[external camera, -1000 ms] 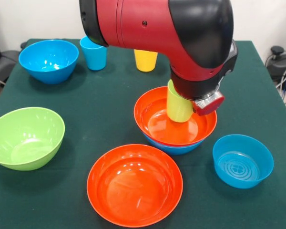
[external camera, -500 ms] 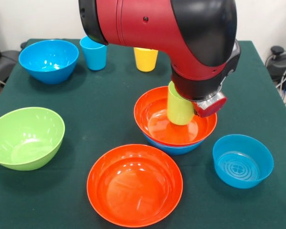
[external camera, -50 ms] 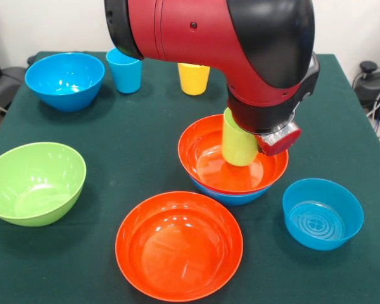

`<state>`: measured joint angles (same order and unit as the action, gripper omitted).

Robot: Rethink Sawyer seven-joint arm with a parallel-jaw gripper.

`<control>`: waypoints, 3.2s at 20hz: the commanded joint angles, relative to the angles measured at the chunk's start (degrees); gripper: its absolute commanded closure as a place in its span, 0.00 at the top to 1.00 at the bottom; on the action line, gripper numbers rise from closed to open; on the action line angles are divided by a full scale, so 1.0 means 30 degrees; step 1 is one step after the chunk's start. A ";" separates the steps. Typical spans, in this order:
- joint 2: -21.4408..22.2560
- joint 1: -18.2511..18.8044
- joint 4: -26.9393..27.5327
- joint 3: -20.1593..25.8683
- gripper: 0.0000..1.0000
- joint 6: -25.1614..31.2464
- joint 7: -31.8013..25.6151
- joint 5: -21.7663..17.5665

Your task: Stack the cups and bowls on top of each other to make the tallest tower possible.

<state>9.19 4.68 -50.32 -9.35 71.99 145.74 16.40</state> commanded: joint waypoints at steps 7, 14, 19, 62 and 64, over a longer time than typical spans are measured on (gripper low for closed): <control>-0.0257 -0.0178 0.0577 0.1230 0.00 -0.1063 -0.0790 -0.1268; -0.0241 -0.0230 0.0551 0.1092 1.00 -0.1417 -0.0784 -0.1311; -0.0255 -0.0311 0.0596 0.0840 1.00 -0.1765 -0.0829 -0.1551; 0.1824 0.0033 0.0862 0.0931 1.00 0.2242 -0.1424 -0.1022; 0.2372 0.0096 0.0501 0.0956 1.00 0.2708 -0.1612 -0.0983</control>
<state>13.49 4.18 -48.88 -10.59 72.97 145.74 16.37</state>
